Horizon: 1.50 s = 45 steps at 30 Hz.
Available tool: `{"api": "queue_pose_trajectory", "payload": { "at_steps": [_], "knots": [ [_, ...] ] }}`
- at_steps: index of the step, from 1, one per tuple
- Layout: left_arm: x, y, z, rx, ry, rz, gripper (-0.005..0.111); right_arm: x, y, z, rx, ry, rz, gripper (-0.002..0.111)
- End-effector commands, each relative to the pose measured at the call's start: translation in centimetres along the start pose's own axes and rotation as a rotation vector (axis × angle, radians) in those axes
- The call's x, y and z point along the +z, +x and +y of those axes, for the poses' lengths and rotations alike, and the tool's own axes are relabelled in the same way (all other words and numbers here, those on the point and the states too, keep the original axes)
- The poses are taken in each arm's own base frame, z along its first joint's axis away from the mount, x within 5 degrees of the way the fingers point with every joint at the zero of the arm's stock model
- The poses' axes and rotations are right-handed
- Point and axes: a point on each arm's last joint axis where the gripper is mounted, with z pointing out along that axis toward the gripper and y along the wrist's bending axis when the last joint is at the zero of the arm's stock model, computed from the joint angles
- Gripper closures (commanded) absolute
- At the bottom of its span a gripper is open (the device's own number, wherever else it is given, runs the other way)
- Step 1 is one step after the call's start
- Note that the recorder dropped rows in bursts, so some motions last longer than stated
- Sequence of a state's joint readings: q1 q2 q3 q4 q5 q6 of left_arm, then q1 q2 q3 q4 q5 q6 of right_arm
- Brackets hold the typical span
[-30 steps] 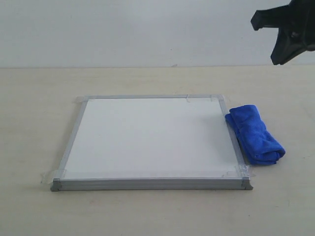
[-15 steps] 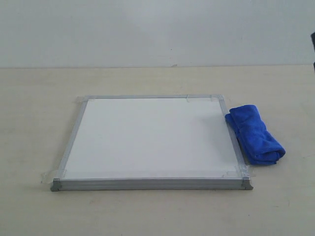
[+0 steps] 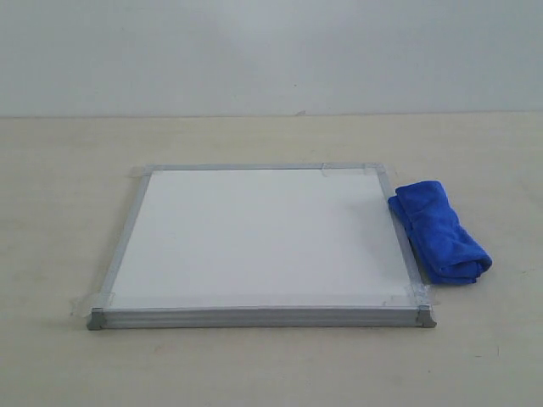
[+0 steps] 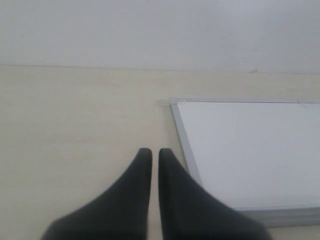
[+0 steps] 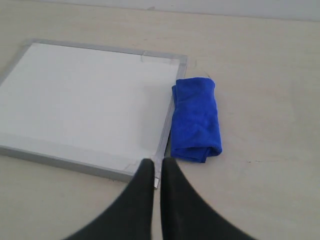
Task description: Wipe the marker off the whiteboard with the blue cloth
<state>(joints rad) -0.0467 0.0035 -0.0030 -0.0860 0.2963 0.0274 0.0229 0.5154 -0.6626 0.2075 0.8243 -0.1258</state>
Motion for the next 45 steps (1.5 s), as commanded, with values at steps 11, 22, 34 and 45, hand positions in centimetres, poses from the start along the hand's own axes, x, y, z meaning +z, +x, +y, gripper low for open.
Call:
{"api": "queue_pose_trajectory", "payload": {
  "at_steps": [11,22,34,45],
  "knots": [
    [0.0,0.0,0.0,0.004,-0.003,-0.004,0.102,-6.3,2.4,1.0,-0.018,0.024,-0.305,0.108],
    [0.0,0.0,0.0,0.004,-0.003,-0.004,0.102,-8.0,3.0,1.2,-0.066,0.047,-0.423,0.108],
    [0.0,0.0,0.0,0.004,-0.003,-0.004,0.102,-0.3,5.9,-1.5,-0.024,0.153,-0.677,0.108],
    [0.0,0.0,0.0,0.004,-0.003,-0.004,0.102,3.8,11.9,-2.3,-0.019,0.165,-0.571,0.108]
  ]
}}
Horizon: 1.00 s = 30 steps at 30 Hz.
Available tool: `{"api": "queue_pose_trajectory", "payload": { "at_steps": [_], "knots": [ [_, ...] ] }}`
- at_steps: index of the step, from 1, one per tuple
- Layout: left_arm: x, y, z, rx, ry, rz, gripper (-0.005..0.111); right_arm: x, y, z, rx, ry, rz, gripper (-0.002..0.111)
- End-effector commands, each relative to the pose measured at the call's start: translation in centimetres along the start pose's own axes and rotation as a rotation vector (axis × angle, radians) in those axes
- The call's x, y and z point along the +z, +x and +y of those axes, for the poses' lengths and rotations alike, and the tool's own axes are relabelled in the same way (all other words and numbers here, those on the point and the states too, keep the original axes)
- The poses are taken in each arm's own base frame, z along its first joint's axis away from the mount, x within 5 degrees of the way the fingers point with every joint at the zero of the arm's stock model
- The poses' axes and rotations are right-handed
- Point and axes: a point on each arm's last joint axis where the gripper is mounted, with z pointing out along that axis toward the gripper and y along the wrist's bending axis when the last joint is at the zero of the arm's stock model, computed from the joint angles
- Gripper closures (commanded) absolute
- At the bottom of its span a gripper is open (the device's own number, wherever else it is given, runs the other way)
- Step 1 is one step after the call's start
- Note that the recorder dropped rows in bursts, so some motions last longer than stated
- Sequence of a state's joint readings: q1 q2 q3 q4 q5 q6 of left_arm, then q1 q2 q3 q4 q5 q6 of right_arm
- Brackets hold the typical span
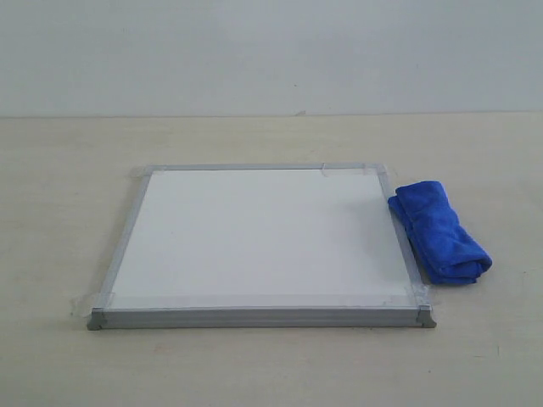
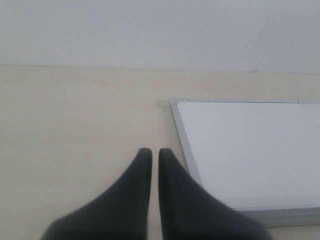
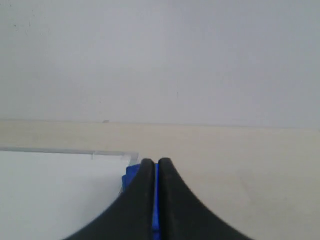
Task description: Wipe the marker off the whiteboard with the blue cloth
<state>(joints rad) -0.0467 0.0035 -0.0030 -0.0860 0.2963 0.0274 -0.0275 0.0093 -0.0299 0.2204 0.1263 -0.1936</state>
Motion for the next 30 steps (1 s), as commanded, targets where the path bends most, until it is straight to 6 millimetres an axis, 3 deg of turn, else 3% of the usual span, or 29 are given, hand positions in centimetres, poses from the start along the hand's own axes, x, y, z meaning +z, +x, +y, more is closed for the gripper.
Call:
{"api": "queue_pose_trajectory", "payload": {
  "at_steps": [1,17,30],
  "knots": [
    [0.0,0.0,0.0,0.004,-0.003,-0.004,0.102,0.1,0.8,-0.1,0.006,0.008,-0.002,0.108],
    [0.0,0.0,0.0,0.004,-0.003,-0.004,0.102,-0.2,2.9,0.3,0.008,-0.037,0.231,0.108],
    [0.0,0.0,0.0,0.004,-0.003,-0.004,0.102,-0.2,2.8,-0.1,0.025,0.013,0.226,0.108]
  ]
}}
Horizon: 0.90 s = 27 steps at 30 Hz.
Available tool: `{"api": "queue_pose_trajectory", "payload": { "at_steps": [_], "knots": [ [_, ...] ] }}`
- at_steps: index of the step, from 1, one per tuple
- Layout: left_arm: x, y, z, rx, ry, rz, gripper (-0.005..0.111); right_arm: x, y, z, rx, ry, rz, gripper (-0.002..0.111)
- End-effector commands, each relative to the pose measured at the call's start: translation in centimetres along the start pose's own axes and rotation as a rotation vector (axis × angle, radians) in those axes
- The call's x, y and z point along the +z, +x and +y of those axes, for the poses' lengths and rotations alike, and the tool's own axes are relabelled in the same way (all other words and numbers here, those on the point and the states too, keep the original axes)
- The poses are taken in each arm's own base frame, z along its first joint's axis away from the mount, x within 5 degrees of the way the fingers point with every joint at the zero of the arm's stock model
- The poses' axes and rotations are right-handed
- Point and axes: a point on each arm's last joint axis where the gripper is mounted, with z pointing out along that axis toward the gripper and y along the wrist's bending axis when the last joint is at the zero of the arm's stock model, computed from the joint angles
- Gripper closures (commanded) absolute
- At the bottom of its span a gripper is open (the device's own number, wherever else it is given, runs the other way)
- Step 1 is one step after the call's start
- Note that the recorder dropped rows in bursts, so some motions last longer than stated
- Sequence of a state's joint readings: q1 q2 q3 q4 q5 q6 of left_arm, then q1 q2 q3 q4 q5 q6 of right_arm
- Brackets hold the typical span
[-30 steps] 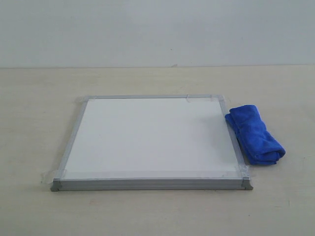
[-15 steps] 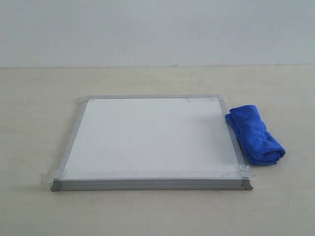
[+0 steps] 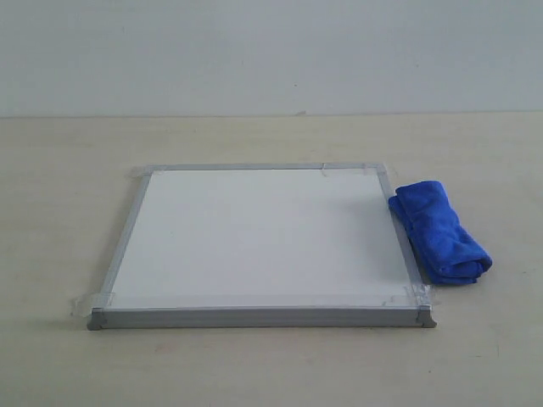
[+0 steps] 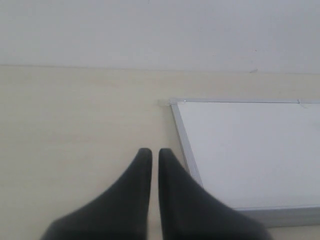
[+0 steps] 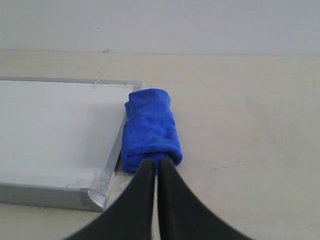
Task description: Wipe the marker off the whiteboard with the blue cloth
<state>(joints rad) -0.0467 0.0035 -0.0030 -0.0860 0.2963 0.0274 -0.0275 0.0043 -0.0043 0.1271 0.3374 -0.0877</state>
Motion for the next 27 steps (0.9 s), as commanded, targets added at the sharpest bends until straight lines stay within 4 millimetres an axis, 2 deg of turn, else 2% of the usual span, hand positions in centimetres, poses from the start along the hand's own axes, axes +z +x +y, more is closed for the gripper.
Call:
{"api": "queue_pose_trajectory", "payload": {
  "at_steps": [1,27],
  "knots": [
    [0.0,0.05,0.02,0.004,-0.003,-0.004,0.102,0.01,0.06,-0.18,0.009,0.02,-0.007,0.108],
    [0.0,0.05,0.02,0.004,-0.003,-0.004,0.102,0.01,0.07,-0.35,-0.03,0.039,-0.006,0.108]
  ]
}}
